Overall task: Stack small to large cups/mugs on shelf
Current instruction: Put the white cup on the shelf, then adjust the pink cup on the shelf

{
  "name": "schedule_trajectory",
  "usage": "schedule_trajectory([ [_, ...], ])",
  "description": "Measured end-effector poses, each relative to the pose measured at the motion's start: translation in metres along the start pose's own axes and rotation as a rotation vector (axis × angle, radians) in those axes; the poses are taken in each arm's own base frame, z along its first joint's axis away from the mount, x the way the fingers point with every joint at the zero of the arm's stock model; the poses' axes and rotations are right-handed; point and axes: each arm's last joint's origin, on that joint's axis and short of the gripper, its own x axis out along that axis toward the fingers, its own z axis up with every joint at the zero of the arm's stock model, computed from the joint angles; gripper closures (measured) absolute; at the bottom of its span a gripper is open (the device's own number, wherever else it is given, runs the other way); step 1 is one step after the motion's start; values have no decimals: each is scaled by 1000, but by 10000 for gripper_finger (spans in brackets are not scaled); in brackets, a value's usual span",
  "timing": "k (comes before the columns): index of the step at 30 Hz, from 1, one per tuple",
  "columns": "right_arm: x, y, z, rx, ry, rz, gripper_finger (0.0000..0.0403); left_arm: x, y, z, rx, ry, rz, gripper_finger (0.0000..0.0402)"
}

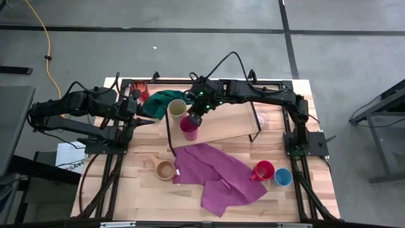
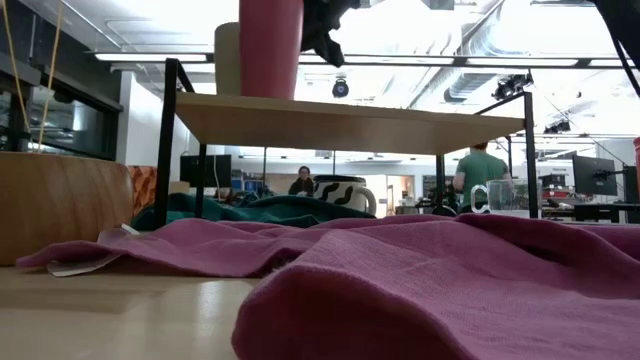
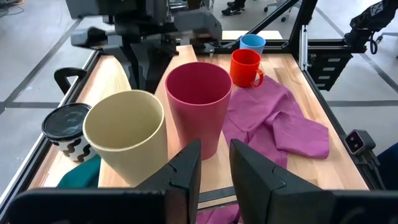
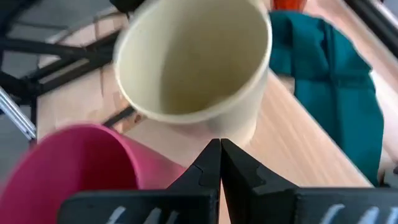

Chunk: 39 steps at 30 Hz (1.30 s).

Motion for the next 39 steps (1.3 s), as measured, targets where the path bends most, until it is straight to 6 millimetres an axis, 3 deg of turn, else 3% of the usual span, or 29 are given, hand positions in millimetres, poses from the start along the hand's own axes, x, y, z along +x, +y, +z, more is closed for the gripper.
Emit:
schedule_trajectory([
  [9, 3, -5, -11, 31, 85, -125, 403, 0, 0, 0, -8, 0, 0, 328],
  [19, 1, -3, -14, 23, 111, -135, 403, 0, 0, 0, 0, 0, 0, 328],
  [33, -42, -1, -18, 62, 150, -135, 403, 0, 0, 0, 2, -2, 0, 328],
  [39, -43, 5, -19, 66, 171, -41, 403, 0, 0, 0, -1, -2, -1, 328],
])
